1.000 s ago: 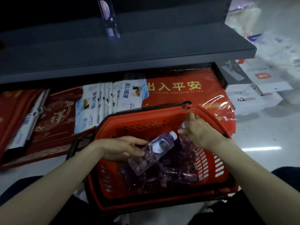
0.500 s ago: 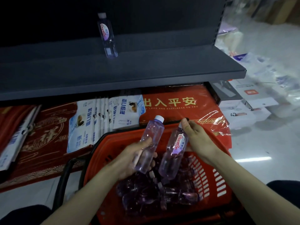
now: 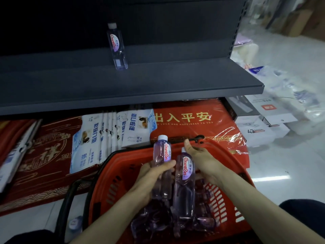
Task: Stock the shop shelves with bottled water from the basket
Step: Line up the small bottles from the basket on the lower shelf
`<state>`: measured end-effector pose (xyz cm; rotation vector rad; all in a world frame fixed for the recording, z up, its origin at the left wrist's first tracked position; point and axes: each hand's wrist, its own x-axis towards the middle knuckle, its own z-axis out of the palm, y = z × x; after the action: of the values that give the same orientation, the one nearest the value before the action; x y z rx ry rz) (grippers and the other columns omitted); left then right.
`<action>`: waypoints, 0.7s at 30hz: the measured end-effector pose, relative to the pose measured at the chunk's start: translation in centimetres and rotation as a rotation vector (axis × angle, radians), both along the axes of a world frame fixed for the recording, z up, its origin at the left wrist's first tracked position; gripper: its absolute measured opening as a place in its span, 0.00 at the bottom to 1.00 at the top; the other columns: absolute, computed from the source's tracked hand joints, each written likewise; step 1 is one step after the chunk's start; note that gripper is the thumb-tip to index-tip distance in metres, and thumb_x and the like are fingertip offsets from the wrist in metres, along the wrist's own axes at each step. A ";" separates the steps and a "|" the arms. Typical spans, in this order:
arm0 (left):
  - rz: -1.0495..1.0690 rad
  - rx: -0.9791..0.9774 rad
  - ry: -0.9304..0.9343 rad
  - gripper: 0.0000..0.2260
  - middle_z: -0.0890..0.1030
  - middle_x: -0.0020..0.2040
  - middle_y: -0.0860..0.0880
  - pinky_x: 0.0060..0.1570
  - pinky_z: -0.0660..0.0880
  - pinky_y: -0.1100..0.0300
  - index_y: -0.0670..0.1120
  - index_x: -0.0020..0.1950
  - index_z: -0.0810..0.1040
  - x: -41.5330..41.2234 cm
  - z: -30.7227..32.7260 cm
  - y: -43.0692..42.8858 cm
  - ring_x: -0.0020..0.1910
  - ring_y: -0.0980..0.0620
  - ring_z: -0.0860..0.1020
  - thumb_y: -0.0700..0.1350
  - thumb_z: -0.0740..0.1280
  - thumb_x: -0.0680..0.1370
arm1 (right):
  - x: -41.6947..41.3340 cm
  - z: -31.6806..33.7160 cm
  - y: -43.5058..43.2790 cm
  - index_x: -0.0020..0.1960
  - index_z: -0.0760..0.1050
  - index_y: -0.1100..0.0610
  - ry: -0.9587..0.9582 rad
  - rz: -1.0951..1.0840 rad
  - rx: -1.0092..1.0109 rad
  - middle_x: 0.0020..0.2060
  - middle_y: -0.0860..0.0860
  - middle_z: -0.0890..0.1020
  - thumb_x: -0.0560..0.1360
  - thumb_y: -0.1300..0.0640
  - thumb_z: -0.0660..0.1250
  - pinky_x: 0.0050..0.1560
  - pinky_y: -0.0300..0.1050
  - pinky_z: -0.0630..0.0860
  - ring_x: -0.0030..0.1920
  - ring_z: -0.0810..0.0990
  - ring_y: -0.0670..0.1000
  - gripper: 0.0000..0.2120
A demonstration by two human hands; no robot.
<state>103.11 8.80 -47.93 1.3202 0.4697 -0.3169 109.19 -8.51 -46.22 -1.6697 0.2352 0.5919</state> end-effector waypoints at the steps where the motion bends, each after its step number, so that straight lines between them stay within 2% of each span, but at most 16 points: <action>1: 0.002 0.000 -0.012 0.19 0.87 0.50 0.36 0.54 0.82 0.37 0.37 0.58 0.84 -0.1 0.1 0.0 0.51 0.34 0.86 0.45 0.80 0.71 | -0.3 0.3 0.1 0.58 0.80 0.56 0.000 0.001 0.008 0.46 0.56 0.89 0.79 0.31 0.61 0.51 0.65 0.84 0.48 0.88 0.60 0.29; 3: 0.012 -0.010 -0.025 0.18 0.87 0.50 0.36 0.55 0.82 0.35 0.38 0.59 0.83 -0.4 0.5 -0.1 0.52 0.32 0.85 0.42 0.79 0.72 | -0.8 1.0 0.2 0.57 0.80 0.56 -0.026 0.011 0.011 0.44 0.55 0.89 0.80 0.32 0.61 0.50 0.64 0.85 0.43 0.88 0.58 0.28; 7: -0.022 -0.027 -0.078 0.17 0.87 0.50 0.37 0.55 0.83 0.40 0.39 0.59 0.84 -1.4 1.7 -0.4 0.50 0.35 0.86 0.41 0.79 0.72 | -2.2 2.4 0.1 0.58 0.80 0.56 -0.086 -0.001 0.030 0.42 0.53 0.89 0.80 0.33 0.61 0.37 0.50 0.84 0.38 0.88 0.51 0.27; 10: -0.050 -0.009 -0.141 0.16 0.88 0.51 0.39 0.57 0.83 0.45 0.40 0.59 0.84 -2.4 2.7 -0.6 0.51 0.38 0.87 0.40 0.79 0.73 | -3.5 3.4 -0.2 0.62 0.80 0.57 -0.103 -0.037 0.044 0.46 0.54 0.89 0.79 0.33 0.63 0.42 0.53 0.85 0.44 0.89 0.54 0.29; 15: -0.091 0.085 -0.275 0.18 0.88 0.53 0.42 0.57 0.82 0.47 0.40 0.63 0.83 -3.2 4.7 0.0 0.52 0.40 0.87 0.39 0.79 0.74 | -5.4 5.5 -1.0 0.59 0.81 0.58 -0.192 -0.082 0.026 0.47 0.56 0.89 0.76 0.33 0.65 0.56 0.65 0.83 0.48 0.89 0.58 0.29; 18: -0.119 0.131 -0.316 0.18 0.88 0.52 0.45 0.53 0.83 0.52 0.45 0.64 0.82 -3.7 6.0 0.0 0.52 0.45 0.87 0.38 0.78 0.75 | -6.3 6.7 -1.2 0.57 0.80 0.57 -0.228 -0.096 0.010 0.45 0.55 0.89 0.79 0.36 0.64 0.54 0.62 0.84 0.46 0.89 0.58 0.25; 21: -0.107 0.149 -0.350 0.19 0.88 0.52 0.50 0.48 0.82 0.57 0.49 0.65 0.80 -3.8 7.0 -0.7 0.51 0.51 0.87 0.40 0.77 0.76 | -6.6 7.2 -1.4 0.60 0.79 0.58 -0.264 -0.076 0.013 0.45 0.55 0.89 0.81 0.38 0.61 0.54 0.58 0.84 0.46 0.89 0.56 0.24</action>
<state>99.35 8.07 -40.94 1.5132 0.1295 -0.1350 102.63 -9.87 -39.04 -1.6980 0.1023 0.3114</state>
